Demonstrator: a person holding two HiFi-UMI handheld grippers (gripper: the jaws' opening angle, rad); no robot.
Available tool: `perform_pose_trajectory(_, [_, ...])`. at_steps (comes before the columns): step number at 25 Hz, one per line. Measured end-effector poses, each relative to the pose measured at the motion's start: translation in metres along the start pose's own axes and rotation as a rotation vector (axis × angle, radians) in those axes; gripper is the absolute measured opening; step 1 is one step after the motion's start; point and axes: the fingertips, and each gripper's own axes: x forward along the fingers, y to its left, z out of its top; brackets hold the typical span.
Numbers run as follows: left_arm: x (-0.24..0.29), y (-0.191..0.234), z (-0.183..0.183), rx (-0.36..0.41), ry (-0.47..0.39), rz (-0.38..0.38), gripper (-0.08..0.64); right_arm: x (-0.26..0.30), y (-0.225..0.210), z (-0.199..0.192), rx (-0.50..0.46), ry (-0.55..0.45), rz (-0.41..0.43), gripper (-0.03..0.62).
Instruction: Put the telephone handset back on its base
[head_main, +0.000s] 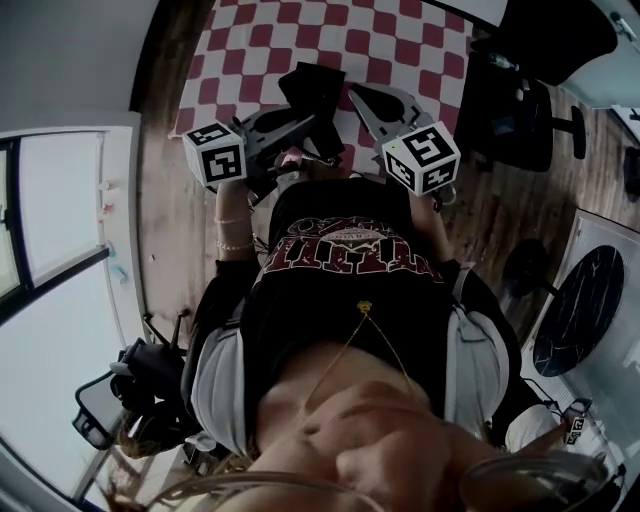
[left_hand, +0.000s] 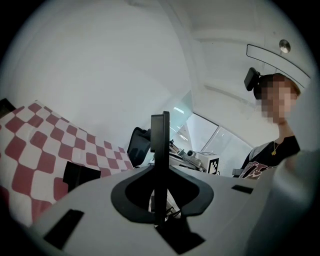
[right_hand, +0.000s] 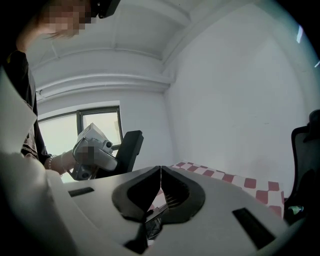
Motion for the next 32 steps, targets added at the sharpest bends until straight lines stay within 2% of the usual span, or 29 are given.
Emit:
perform_pose_trajectory(20, [-0.023,0.05,0.022,-0.02,0.174,-0.13,0.081,0.056,-0.001,0.004,0.087,-0.026,-0.166,0.02])
perform_pose_trajectory(32, [-0.017,0.064,0.023,-0.037,0.244,-0.195,0.081,0.05,-0.005,-0.006,0.121,-0.004,-0.274,0.02])
